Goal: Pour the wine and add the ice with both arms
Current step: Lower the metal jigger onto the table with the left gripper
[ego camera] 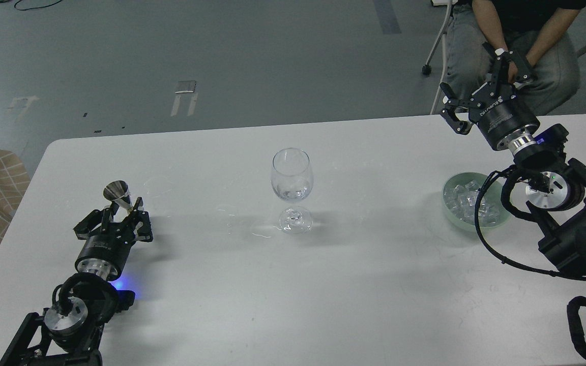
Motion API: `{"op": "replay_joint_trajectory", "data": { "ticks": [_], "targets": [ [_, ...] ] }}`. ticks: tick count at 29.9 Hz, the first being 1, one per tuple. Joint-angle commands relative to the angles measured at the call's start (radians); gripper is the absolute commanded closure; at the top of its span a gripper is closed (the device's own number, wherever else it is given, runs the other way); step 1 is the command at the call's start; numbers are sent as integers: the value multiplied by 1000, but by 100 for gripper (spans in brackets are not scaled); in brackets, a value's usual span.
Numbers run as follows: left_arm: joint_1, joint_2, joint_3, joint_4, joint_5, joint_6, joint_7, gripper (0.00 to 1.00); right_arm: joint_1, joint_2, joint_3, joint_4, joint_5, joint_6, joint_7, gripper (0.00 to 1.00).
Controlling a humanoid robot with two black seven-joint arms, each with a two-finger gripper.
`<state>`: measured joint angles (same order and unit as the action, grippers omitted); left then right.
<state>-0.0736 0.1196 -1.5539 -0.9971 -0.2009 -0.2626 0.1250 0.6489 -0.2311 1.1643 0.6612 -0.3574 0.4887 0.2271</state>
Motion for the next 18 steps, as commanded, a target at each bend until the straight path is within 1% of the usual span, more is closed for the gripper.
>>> {"op": "replay_joint_trajectory", "data": {
  "ticks": [1,3,7,10,14,18],
  "targets": [
    [0,0,2,0,0,0,1,43,0,-1,0,0,0,0,0,0],
    [2,0,2,-2,0,0,4,42,0,-1,0,0,0,0,0,0],
    [8,3,3,-8,1,-1,8,32,0,-1,0,0,2,0,0,0],
    [17,12,3,-14,1,-1,10,30,0,-2,0,0,2,0,0,0],
    [25,14,3,-15,1,-1,13,24,0,-1,0,0,2,0,0,0],
    [23,14,5,-17,1,-1,13,24,-2,-2,0,0,2,0,0,0]
  ]
}}
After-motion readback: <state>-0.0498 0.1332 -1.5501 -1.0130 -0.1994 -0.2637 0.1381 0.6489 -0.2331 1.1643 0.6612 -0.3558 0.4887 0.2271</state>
